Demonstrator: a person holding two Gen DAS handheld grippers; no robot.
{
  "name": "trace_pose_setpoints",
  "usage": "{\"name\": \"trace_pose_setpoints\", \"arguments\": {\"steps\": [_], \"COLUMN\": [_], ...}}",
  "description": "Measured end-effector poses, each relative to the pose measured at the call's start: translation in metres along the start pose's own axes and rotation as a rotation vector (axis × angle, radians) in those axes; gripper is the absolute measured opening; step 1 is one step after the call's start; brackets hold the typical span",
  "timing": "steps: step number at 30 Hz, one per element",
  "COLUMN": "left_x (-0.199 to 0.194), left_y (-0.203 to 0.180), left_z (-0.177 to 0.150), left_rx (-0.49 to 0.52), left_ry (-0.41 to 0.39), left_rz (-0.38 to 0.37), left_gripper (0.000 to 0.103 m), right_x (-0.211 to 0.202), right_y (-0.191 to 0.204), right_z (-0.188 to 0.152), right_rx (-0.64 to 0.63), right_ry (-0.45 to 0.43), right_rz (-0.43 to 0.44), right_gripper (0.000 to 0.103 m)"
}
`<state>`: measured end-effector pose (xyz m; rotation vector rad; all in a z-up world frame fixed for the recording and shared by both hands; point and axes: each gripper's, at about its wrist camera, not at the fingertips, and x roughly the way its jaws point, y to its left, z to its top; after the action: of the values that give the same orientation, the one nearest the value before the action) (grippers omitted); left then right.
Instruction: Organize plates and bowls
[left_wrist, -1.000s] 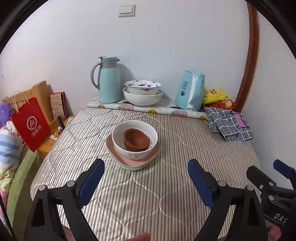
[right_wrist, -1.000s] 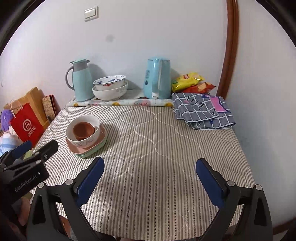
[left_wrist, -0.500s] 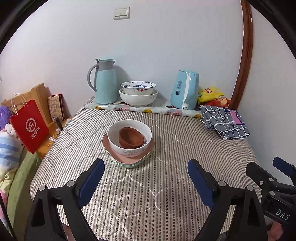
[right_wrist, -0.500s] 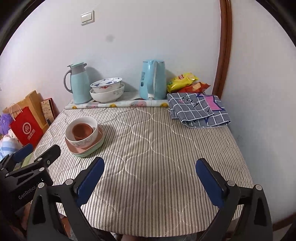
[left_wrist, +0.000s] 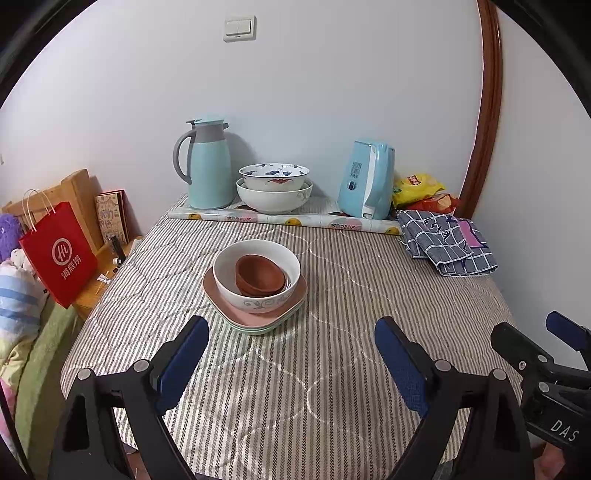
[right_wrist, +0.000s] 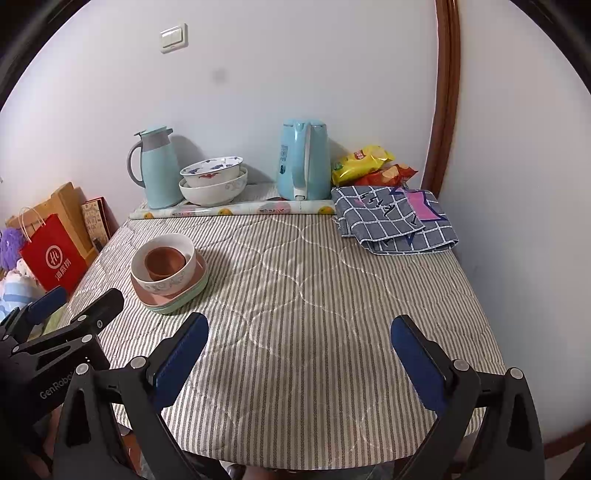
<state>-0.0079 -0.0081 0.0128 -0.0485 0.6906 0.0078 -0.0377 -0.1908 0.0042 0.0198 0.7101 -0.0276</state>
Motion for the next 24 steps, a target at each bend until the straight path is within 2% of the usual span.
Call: {"name": "trace_pose_setpoints", "arguments": {"steps": [24], "left_x": [-0.0031], "left_y": [0.0041], "left_z": [0.0020], "left_rx": [-0.003], "left_ry": [-0.008], "left_rz": [0.007], "left_gripper": [0.091], "right_x": [-0.0020], "right_y": [0.0048], "right_z": [0.0010], "right_rx": [-0.012], "right_ry": [-0.003], "right_rz": [0.000], "right_gripper": [0.098]}}
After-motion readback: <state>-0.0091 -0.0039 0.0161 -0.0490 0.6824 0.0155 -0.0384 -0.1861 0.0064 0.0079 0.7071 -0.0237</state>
